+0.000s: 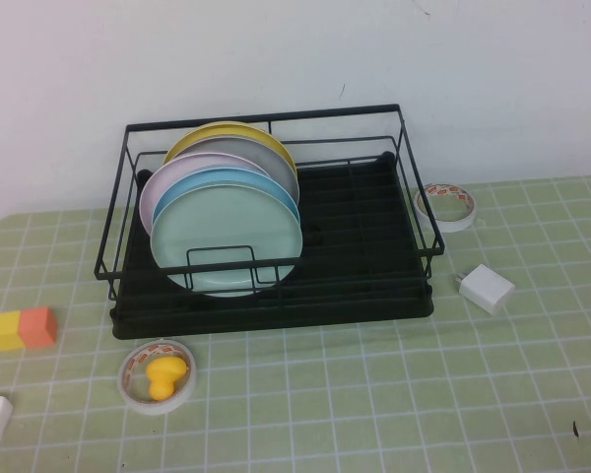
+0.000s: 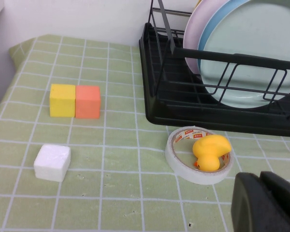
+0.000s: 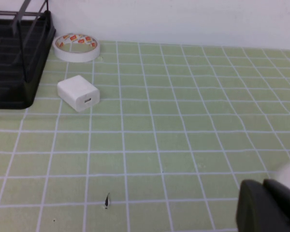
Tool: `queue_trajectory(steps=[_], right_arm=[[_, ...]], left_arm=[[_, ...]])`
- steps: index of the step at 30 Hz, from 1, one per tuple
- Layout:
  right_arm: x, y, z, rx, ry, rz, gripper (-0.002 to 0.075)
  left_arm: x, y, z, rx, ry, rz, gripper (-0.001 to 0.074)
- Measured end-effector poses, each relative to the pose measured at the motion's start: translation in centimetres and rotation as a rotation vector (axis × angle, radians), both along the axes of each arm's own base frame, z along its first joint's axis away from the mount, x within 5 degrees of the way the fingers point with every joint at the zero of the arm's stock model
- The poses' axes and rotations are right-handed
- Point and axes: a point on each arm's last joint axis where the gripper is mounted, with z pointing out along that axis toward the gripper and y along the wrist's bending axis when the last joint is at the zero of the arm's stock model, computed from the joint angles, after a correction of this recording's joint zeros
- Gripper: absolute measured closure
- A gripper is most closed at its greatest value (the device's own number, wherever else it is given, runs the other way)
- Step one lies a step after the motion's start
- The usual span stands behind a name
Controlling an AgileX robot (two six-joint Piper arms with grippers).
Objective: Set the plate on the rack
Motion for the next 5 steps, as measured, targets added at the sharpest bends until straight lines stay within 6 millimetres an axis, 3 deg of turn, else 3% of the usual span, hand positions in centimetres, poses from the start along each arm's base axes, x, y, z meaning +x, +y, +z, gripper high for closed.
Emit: queue_trajectory(steps=[5], right_arm=[[0.0, 0.0, 0.0, 0.0, 0.0, 0.0, 0.0728]], left_arm=[[0.0, 0.0, 0.0, 0.0, 0.0, 0.0, 0.0736]])
